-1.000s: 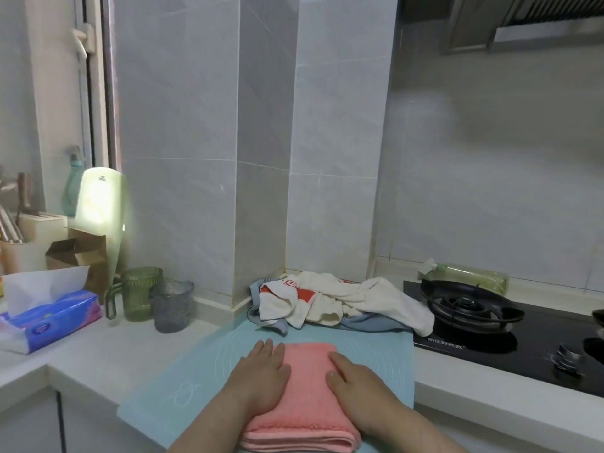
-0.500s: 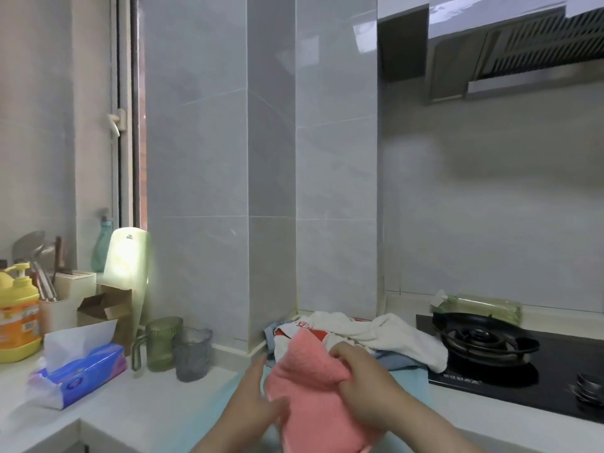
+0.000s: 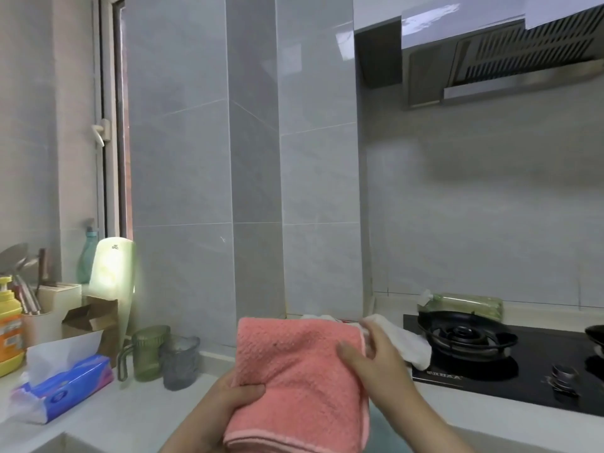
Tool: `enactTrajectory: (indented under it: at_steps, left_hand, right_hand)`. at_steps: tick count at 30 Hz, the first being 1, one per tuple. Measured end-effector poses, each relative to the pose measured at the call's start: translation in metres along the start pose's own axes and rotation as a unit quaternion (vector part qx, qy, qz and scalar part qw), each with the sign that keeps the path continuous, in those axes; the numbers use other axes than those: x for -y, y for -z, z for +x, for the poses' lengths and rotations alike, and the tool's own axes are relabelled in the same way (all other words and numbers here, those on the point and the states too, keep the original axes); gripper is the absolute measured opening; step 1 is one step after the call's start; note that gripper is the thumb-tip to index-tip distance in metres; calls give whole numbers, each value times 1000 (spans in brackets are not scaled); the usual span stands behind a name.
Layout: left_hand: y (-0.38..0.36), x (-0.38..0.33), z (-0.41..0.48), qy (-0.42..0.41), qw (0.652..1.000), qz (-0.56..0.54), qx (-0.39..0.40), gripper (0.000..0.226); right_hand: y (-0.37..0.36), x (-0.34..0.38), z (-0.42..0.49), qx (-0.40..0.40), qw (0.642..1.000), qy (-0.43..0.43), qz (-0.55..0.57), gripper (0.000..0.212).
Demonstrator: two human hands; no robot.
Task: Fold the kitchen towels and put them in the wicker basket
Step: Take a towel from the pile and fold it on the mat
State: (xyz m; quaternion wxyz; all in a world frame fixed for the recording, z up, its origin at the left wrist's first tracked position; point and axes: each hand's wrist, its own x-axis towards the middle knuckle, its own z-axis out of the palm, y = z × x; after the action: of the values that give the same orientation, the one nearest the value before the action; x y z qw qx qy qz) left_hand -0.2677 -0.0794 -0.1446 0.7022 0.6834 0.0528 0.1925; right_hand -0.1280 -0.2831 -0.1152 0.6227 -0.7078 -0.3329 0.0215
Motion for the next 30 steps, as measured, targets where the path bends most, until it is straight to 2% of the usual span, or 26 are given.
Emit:
enactTrajectory:
  at_steps: [2,4,5,7,9,13,18,20,23,26,28,30]
  left_hand:
    - [9,13,4,15,999,-18,-23,103]
    - [16,27,7,39,998,-8,-40,116]
    - [19,32,9,49,998,6,-46,117]
    - [22,39,9,65,995,48,-50,112]
    - [24,43,10,77,992,96,-34,94]
    - [26,49,12,103,987,122,-18,59]
    - [27,66,17,126,990,-22,-64,29]
    - [28,69,16,125,989,-13,-75,25]
    - [28,72,14,117,987,71,-89,19]
    - [21,70,8,68,972,217,-66,13]
    - [20,68,6,46,950,302,-68,21]
    - [21,63,5,42,939,335,-63,31]
  right_hand:
    - [-10,-26,-11,116,983,-80,122,84]
    - [-20,-43,-12,206,959,-126,150,73]
    - [-23,-51,-8,218,956,-132,147,70]
    - [-28,-67,1,188,965,-138,123,57]
    - [-26,-76,7,168,970,-148,94,41]
    - [-26,-86,11,194,964,-164,75,46]
    - [-30,-95,12,188,959,-170,126,48]
    - [-29,-94,11,203,955,-168,132,47]
    - [-24,-95,9,223,956,-169,87,48]
    - [-17,-90,2,205,971,-124,-13,40]
    - [-12,-90,-2,195,973,-103,-74,31]
    - [-9,-92,-1,190,970,-112,-104,29]
